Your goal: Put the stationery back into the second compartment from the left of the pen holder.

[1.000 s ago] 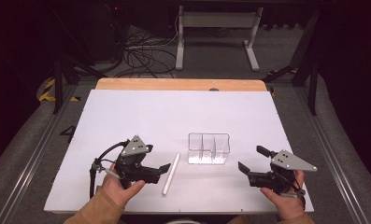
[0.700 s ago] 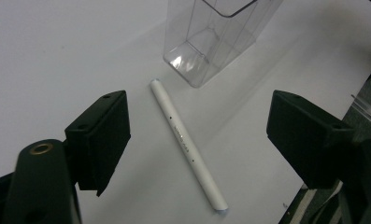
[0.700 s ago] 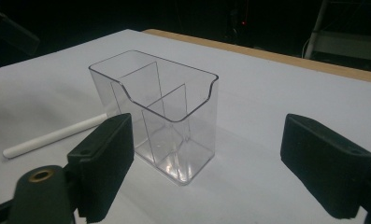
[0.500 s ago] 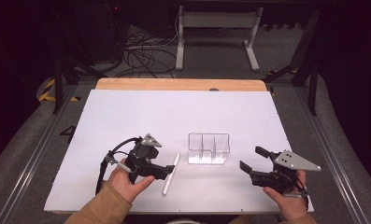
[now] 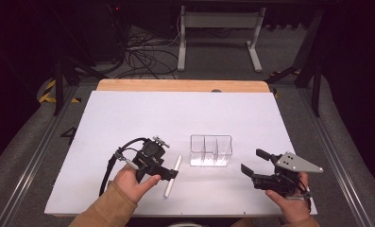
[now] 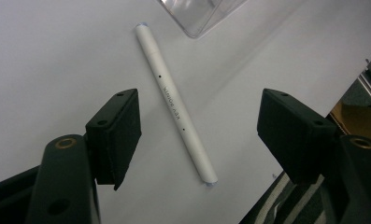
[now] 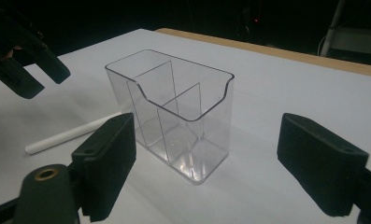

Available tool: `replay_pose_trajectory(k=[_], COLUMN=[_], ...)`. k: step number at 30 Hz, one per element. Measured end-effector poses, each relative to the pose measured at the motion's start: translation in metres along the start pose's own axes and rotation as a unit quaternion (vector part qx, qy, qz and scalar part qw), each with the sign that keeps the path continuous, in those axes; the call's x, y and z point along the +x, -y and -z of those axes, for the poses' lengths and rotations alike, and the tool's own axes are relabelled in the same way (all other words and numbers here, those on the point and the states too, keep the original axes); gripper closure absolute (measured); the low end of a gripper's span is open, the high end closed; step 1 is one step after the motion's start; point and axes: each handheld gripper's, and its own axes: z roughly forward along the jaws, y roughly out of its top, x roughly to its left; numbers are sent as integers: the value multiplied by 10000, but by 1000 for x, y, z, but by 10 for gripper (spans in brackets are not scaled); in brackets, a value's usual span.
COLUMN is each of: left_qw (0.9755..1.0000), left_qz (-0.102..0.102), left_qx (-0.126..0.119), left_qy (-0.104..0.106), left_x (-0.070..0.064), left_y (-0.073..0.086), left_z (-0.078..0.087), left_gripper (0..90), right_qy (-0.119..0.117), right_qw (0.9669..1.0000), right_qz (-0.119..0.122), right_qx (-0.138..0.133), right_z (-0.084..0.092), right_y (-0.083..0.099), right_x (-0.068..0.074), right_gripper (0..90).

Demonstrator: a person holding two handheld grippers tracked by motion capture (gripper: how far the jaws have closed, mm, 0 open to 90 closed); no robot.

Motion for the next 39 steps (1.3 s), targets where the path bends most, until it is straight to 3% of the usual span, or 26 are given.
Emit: replay_pose_trajectory(k=[9,19,39], left_qw=[9998,9994,9963], left_qz=[161,18,82], left_qx=[108,158,550], left_qy=[91,-302,-654], left_x=[-2,-4,-3], left_y=[-3,-6,-19], left_z=[-7,-16,-50], left_gripper=[340,349,444], right_qy=[-40,-33,-56], right_qw=[10000,10000,10000], right_qz=[-10,-10,1], right_qx=[-17,7,30], right_z=[-2,-2,-3], right_y=[-1,-1,1], right_x=[-1,-1,-1], right_gripper=[201,201,204])
